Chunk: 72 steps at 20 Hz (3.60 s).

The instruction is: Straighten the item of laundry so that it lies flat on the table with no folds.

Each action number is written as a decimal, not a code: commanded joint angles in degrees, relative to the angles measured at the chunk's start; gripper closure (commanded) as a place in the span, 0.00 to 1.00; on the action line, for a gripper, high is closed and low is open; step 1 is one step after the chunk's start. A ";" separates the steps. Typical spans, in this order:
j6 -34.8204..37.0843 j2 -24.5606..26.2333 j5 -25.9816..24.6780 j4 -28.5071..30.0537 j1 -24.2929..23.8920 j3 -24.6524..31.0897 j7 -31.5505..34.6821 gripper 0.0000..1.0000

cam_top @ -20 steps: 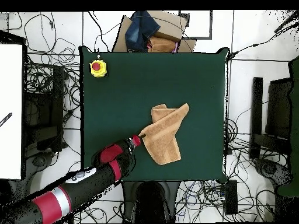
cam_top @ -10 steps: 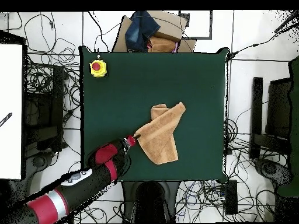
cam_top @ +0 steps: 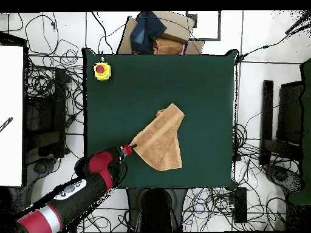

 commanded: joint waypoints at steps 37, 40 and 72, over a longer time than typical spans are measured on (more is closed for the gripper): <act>13.34 -4.26 8.40 -8.49 4.08 9.73 30.48 1.00; 15.86 -3.55 8.16 -10.55 4.45 8.50 32.57 1.00; 1.87 -21.90 -4.33 12.08 -6.82 20.16 21.44 1.00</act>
